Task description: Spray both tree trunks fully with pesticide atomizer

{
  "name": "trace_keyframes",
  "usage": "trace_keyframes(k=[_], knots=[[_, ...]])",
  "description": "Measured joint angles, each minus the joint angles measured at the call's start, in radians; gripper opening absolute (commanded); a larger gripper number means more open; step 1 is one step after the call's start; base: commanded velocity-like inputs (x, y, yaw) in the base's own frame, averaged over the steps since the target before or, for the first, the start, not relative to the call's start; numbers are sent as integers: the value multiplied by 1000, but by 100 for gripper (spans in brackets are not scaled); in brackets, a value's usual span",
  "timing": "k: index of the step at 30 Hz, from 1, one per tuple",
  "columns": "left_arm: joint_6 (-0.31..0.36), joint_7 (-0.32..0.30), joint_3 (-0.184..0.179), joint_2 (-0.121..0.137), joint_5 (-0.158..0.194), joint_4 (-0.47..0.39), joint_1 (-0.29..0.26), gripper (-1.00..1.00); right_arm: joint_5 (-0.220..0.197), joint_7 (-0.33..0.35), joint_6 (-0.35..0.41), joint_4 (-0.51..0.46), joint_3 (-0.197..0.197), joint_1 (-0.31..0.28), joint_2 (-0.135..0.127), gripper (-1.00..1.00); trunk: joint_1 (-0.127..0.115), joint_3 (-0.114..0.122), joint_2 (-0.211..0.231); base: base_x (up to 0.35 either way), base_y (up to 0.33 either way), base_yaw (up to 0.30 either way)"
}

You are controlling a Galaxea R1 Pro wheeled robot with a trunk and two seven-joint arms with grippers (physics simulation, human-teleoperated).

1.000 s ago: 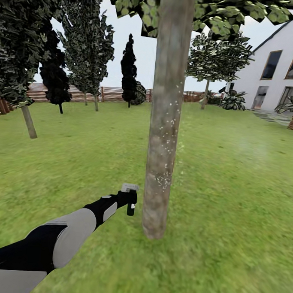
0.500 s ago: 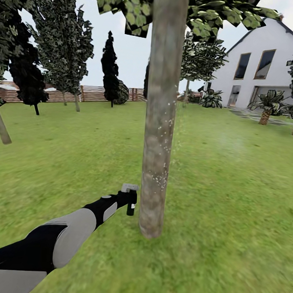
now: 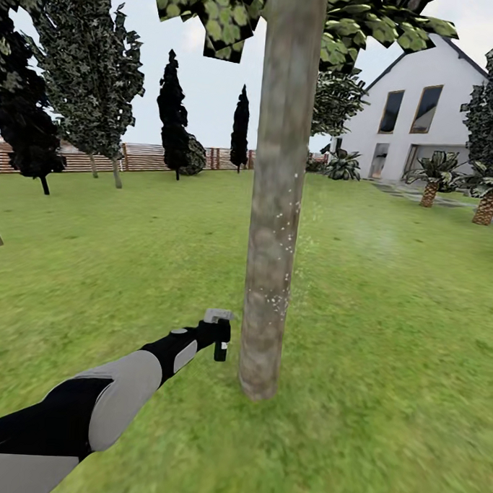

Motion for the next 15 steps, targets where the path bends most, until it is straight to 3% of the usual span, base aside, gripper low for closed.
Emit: trace_keyframes(k=[2, 4, 5, 6, 9, 10, 13, 15], knots=[[1, 0, -7, 0, 0, -1, 0, -100, 1, 0, 0, 0, 0, 0, -3, 100, 0, 0, 0, 0, 7, -3], [78, 0, -19, 0, 1, -49, 0, -100, 1, 0, 1, 0, 0, 0, -5, 100, 0, 0, 0, 0, 2, -1], [253, 0, -29, 0, -2, -151, 0, -100, 1, 0, 1, 0, -1, 0, -6, 100, 0, 0, 0, 0, 0, 0], [349, -1, -24, 0, 6, -287, -1, -100, 1, 0, 1, 0, 0, 0, -6, 100, 0, 0, 0, 0, 0, 0], [620, -3, -37, 0, 9, -571, -1, -100, 1, 0, 1, 0, 0, 0, -7, 100, 0, 0, 0, 0, 0, 0], [671, -3, -45, 0, 13, -634, -1, -100, 1, 0, 2, 0, 0, 0, -7, 100, 0, 0, 0, 0, 0, 0], [812, -7, -56, 0, 18, -684, -15, -100, 1, 0, 2, 0, 0, 0, -7, 100, 0, 0, 0, 0, 0, 0], [854, -9, -58, 0, 61, -688, -58, -100, 1, 0, 2, 0, 0, 0, -7, 100, 0, 0, 0, 0, 0, 0]])
